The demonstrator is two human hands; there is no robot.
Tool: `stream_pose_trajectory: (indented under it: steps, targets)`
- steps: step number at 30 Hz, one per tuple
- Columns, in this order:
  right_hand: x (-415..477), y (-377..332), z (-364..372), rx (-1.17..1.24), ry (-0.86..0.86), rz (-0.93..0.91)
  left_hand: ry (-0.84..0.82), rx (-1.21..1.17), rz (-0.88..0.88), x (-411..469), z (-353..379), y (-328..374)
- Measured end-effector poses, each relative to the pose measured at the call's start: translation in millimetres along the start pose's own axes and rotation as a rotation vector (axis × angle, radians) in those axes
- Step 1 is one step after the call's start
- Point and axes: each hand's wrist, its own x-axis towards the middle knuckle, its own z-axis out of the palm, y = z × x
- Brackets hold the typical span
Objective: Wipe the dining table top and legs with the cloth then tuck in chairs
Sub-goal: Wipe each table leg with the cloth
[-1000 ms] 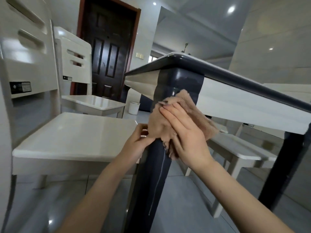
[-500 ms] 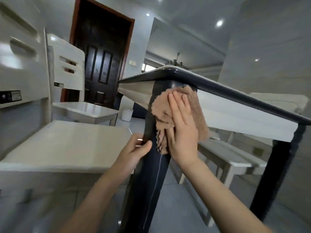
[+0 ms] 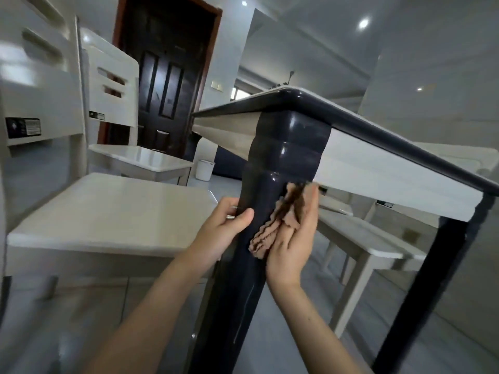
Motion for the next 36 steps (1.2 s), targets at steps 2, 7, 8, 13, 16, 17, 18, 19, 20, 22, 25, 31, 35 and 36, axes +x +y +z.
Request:
stream_pose_trajectory:
  steps: [2, 7, 8, 13, 16, 17, 18, 19, 20, 22, 25, 31, 35, 36]
  targets:
    - [-15, 7, 1, 0.144, 0.055, 0.309, -0.006, -0.001, -0.004, -1, -1, 1]
    - [-14, 8, -11, 0.428, -0.129, 0.674, -0.013, -0.007, -0.041, -1, -2, 1]
    - [-16, 3, -10, 0.370, -0.194, 0.644, -0.013, -0.013, -0.043, 0, -2, 0]
    - [-48, 11, -27, 0.032, -0.330, 0.242, -0.039, -0.004, -0.049, 3, -2, -5]
    - [-67, 34, -35, -0.034, -0.496, 0.165, -0.051, 0.001, -0.046, 4, -3, -6]
    - [-67, 38, -36, -0.083, -0.496, 0.180, -0.050, -0.004, -0.042, 3, -3, -6]
    - [-65, 36, -35, -0.109, -0.498, 0.183, -0.045, -0.008, -0.039, 4, -3, -7]
    - [-59, 31, -34, -0.099, -0.488, 0.172, -0.040, -0.006, -0.031, 3, -2, -7]
    - [-50, 24, -31, -0.054, -0.460, 0.166, -0.033, 0.007, -0.025, 3, -1, -6]
    - [-24, 6, -24, 0.053, -0.362, 0.162, -0.027, 0.032, -0.022, 3, -1, -4]
    - [12, -16, -19, 0.196, -0.246, 0.233, -0.050, -0.007, -0.029, 3, 0, -2]
    - [-25, 6, -33, 0.179, -0.278, 0.344, -0.072, 0.024, -0.028, 4, -2, 0]
    - [-66, 14, -48, 0.060, -0.364, 0.460, -0.074, 0.005, -0.043, 3, 0, 1]
    - [-56, 8, -44, 0.078, -0.322, 0.411, -0.070, 0.017, -0.041, 2, 0, 2]
